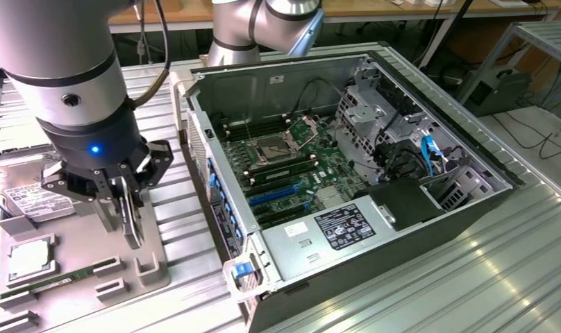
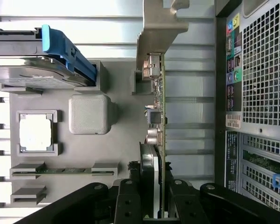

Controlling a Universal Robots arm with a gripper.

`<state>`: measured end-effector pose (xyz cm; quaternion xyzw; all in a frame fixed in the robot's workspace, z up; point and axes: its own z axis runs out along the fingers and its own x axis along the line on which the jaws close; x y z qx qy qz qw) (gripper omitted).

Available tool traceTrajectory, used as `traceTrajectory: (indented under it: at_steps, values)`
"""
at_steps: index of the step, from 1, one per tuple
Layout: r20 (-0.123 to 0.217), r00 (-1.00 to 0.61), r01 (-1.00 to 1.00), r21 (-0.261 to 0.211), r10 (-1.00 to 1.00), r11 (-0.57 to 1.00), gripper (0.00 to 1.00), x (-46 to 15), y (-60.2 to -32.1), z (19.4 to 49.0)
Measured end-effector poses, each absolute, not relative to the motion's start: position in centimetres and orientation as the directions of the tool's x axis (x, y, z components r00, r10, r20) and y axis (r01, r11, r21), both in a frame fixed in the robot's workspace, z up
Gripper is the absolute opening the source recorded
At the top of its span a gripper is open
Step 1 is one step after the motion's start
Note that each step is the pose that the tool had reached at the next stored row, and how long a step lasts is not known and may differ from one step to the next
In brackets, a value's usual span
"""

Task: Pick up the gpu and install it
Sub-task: 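Pick up the gpu and move the gpu toward the slot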

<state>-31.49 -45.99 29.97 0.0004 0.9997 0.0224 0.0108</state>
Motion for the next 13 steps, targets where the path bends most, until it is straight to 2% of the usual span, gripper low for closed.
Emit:
traceTrajectory:
  at_steps: [13]
  values:
    - [-0.022, -1.0, 0.0, 0.047, 0.001, 0.999, 0.28, -31.5, -46.0, 32.6]
